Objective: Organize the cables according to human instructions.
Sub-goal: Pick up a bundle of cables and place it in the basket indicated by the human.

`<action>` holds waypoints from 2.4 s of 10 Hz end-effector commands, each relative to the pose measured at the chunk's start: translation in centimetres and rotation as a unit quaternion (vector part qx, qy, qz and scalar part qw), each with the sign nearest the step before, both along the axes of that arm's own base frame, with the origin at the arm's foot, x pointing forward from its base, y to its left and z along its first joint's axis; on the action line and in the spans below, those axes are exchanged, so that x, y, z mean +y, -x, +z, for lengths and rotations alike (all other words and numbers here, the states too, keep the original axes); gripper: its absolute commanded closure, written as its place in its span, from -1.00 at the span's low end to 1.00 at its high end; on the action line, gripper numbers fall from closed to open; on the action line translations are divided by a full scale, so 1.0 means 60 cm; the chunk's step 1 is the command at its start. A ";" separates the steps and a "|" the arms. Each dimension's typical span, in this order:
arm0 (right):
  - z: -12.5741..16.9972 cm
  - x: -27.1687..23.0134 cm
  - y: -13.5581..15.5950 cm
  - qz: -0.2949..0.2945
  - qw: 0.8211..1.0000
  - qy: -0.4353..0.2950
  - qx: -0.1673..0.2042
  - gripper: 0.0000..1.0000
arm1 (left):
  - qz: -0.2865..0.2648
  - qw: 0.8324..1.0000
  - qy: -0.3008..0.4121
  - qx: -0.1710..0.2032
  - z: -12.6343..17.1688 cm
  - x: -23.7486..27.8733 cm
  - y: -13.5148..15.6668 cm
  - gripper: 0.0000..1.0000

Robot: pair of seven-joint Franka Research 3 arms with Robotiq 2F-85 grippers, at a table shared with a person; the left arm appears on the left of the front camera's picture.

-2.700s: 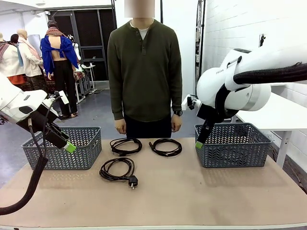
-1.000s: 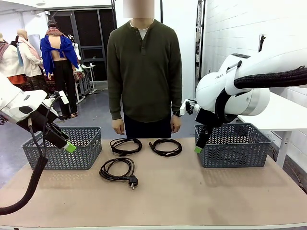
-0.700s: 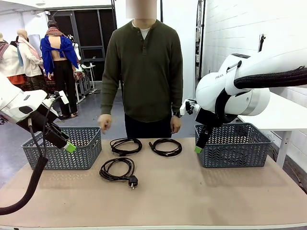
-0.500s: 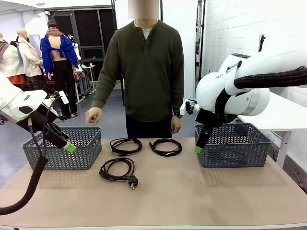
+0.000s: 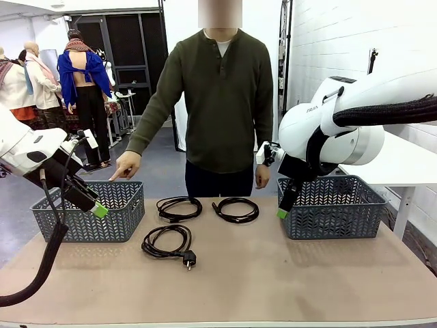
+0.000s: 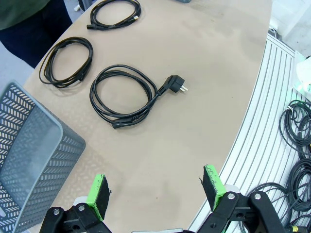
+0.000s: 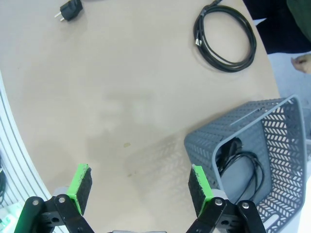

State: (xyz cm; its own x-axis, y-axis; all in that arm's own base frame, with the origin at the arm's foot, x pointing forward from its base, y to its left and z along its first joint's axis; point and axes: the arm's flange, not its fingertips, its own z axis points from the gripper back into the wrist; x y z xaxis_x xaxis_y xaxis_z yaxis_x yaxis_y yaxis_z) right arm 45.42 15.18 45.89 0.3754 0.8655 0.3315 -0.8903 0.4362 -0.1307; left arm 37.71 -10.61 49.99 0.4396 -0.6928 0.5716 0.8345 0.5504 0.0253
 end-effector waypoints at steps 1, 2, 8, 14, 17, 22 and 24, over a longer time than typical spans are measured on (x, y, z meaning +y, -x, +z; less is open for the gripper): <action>0.000 0.000 0.000 -0.002 1.000 0.001 -0.001 -1.00 | -0.009 1.000 0.010 0.002 -0.002 0.003 0.000 -1.00; 0.000 0.000 0.000 -0.002 1.000 0.001 -0.001 -1.00 | -0.009 1.000 0.010 0.002 -0.002 0.003 0.000 -1.00; 0.000 0.000 0.000 -0.002 1.000 0.001 -0.001 -1.00 | -0.009 1.000 0.010 0.002 -0.002 0.003 0.000 -1.00; 0.000 0.000 0.000 -0.002 1.000 0.001 -0.001 -1.00 | -0.098 0.989 -0.106 -0.011 0.010 -0.068 -0.044 -1.00; 0.000 0.000 0.000 -0.002 1.000 0.001 -0.001 -1.00 | -0.172 0.969 -0.177 0.004 -0.008 -0.140 -0.096 -1.00; 0.000 0.000 0.000 -0.002 1.000 0.001 -0.001 -1.00 | -0.240 0.938 -0.252 0.009 -0.074 -0.213 -0.171 -1.00; 0.000 0.000 0.000 -0.002 1.000 0.001 -0.001 -1.00 | -0.234 0.939 -0.252 0.018 -0.084 -0.208 -0.177 -1.00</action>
